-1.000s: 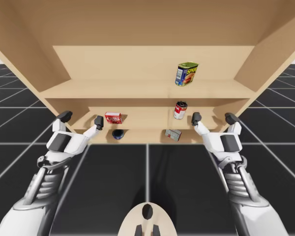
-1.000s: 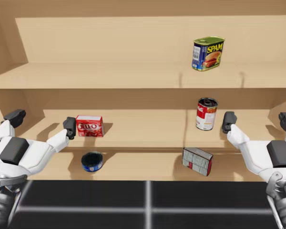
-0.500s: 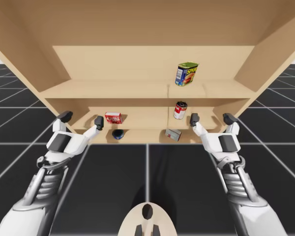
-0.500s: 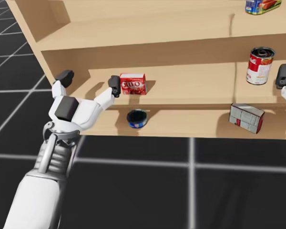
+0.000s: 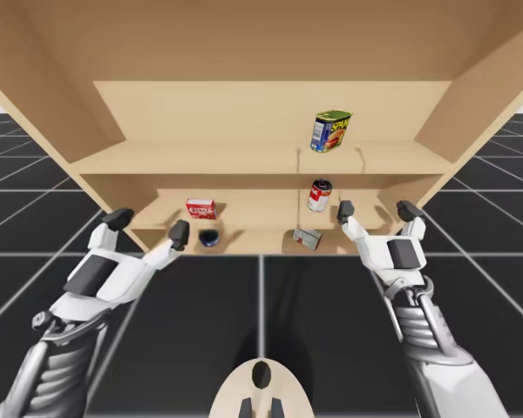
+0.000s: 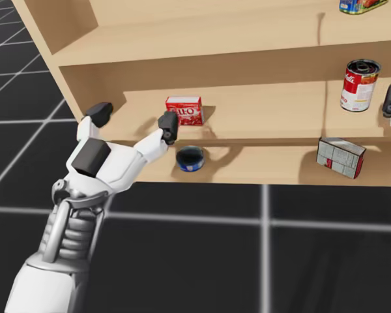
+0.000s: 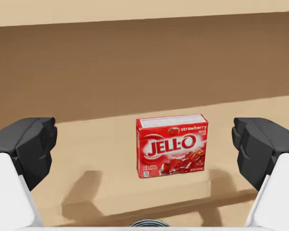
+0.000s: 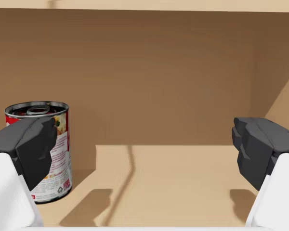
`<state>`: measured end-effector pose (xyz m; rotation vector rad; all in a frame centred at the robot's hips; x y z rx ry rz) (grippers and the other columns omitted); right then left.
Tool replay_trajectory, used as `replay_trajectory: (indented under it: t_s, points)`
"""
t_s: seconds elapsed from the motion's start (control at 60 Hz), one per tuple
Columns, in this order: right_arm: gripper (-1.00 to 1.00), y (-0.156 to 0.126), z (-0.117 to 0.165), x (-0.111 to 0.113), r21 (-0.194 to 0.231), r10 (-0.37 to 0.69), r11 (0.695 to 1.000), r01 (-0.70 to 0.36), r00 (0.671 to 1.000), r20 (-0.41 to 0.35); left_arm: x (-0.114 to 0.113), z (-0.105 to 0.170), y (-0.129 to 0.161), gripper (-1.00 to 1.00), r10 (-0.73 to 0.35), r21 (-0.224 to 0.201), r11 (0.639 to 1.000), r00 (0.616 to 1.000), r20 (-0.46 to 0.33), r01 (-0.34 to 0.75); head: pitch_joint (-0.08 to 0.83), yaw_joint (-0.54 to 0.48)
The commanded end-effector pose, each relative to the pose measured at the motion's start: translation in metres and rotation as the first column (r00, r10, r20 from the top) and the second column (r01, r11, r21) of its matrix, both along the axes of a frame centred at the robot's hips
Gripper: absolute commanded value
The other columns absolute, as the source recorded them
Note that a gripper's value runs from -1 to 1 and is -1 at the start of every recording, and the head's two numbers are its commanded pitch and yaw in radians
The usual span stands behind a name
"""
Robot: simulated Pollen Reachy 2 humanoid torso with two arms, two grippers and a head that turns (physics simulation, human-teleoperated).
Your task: Retrieve the tuna can from the shelves.
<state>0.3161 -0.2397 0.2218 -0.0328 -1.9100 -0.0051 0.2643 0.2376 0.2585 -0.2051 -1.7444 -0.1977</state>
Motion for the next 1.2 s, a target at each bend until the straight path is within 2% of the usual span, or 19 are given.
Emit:
replay_trajectory:
  t_s: [0.017, 0.167, 0.283, 0.4, 0.483, 0.683, 0.8, 0.95, 1.2]
  points:
    - [-1.00, 0.001, -0.002, 0.000, 0.011, -0.008, 1.000, 0.008, 1.000, 0.000, -0.030, 0.002, -0.013, -1.00, -0.058, -0.013, 0.998, 0.996, -0.072, 0.057, 0.605, 0.23]
    - [-1.00, 0.000, -0.001, 0.000, 0.015, -0.010, 1.000, 0.010, 1.000, 0.000, -0.049, -0.021, -0.023, -1.00, -0.076, -0.021, 0.997, 0.985, -0.156, 0.074, 0.604, 0.23]
    - [-1.00, 0.000, -0.001, 0.001, 0.015, -0.011, 1.000, 0.011, 1.000, 0.001, -0.047, -0.045, -0.027, -1.00, -0.090, -0.034, 0.996, 0.969, -0.230, 0.085, 0.603, 0.23]
    - [-1.00, 0.000, -0.001, 0.001, 0.016, -0.014, 1.000, 0.014, 1.000, 0.002, -0.037, -0.061, -0.030, -1.00, -0.092, -0.032, 0.996, 0.962, -0.257, 0.087, 0.599, 0.23]
    - [-1.00, -0.001, -0.001, 0.001, 0.016, -0.014, 1.000, 0.014, 1.000, 0.003, -0.019, -0.073, -0.031, -1.00, -0.103, -0.058, 0.994, 0.950, -0.295, 0.090, 0.598, 0.23]
    - [-1.00, -0.001, -0.001, 0.002, 0.016, -0.015, 1.000, 0.015, 1.000, 0.004, 0.021, -0.091, -0.039, -1.00, -0.071, -0.036, 0.997, 0.939, -0.336, 0.063, 0.598, 0.22]
    - [-1.00, -0.002, -0.001, 0.002, 0.015, -0.017, 1.000, 0.017, 1.000, 0.005, 0.044, -0.098, -0.046, -1.00, -0.058, -0.049, 0.998, 0.930, -0.363, 0.044, 0.599, 0.22]
    - [-1.00, -0.003, 0.000, 0.002, 0.012, -0.020, 1.000, 0.020, 1.000, 0.008, 0.078, -0.112, -0.057, -1.00, -0.028, -0.038, 0.999, 0.914, -0.405, 0.014, 0.604, 0.22]
    - [-1.00, -0.004, 0.000, 0.002, 0.012, -0.023, 1.000, 0.023, 1.000, 0.009, 0.111, -0.127, -0.068, -1.00, 0.005, -0.031, 0.999, 0.890, -0.456, -0.022, 0.611, 0.21]
